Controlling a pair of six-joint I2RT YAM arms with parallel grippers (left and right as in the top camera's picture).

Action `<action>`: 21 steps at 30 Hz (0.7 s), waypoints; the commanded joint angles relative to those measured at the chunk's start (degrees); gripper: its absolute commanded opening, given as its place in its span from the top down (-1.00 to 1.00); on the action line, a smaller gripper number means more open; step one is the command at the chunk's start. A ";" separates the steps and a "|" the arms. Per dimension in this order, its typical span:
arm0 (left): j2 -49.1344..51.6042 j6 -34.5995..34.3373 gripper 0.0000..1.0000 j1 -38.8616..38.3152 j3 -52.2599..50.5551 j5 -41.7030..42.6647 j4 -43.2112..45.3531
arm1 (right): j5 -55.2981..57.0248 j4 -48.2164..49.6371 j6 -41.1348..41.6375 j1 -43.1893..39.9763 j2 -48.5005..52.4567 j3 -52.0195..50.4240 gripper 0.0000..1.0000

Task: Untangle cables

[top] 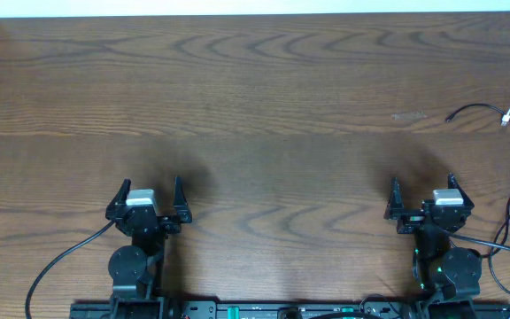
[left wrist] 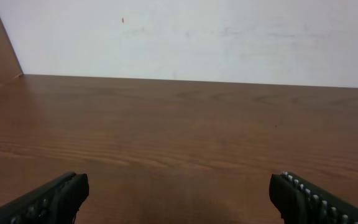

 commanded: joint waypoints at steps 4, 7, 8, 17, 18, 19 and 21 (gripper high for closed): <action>-0.33 0.81 -0.96 0.28 -0.76 -1.20 -2.71 | -0.55 -0.24 -0.92 -0.39 -0.33 -0.11 -0.99; -0.33 0.81 -0.96 0.28 -0.76 -1.20 -2.71 | -0.55 -0.26 -0.92 -0.39 -0.33 -0.11 -0.99; -0.33 0.81 -0.96 0.28 -0.76 -1.20 -2.71 | -0.55 -0.24 -0.92 -0.39 -0.33 -0.11 -0.99; -0.33 0.81 -0.96 0.28 -0.76 -1.20 -2.71 | -0.55 -0.24 -0.92 -0.39 -0.33 -0.11 -0.98; -0.33 0.81 -0.96 0.28 -0.76 -1.20 -2.71 | -0.55 -0.26 -0.92 -0.39 -0.33 -0.11 -0.98; -0.33 0.81 -0.96 0.28 -0.76 -1.20 -2.71 | -0.55 -0.26 -0.92 -0.39 -0.33 -0.11 -0.98; -0.33 0.81 -0.96 0.28 -0.76 -1.20 -2.71 | -0.55 -0.26 -0.92 -0.39 -0.33 -0.11 -0.98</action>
